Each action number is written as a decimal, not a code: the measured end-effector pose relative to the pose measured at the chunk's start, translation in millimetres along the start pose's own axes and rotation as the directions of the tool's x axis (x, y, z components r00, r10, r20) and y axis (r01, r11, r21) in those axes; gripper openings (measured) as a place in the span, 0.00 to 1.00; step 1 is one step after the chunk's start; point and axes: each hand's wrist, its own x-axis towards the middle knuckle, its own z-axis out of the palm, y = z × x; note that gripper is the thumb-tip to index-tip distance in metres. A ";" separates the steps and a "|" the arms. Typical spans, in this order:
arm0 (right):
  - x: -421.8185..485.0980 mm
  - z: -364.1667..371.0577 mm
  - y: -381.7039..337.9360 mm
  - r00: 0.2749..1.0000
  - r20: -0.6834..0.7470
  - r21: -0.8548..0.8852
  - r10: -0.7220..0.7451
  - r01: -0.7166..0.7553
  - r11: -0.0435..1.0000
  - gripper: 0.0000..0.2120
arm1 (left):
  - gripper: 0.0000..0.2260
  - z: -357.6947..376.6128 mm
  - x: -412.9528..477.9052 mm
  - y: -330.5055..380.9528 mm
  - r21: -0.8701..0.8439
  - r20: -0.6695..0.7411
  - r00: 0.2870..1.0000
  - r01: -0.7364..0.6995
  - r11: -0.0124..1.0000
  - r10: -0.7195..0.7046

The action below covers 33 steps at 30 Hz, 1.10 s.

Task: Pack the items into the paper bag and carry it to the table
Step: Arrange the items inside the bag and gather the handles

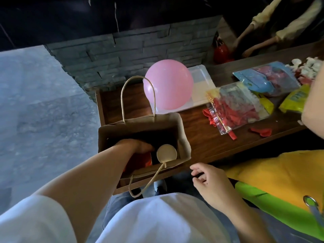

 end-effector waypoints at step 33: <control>68.0 1.6 -30.2 0.963 0.108 0.371 -0.248 0.192 0.908 0.29 | 0.32 37.7 -69.2 -130.9 -0.155 -0.673 0.578 -0.721 0.676 0.462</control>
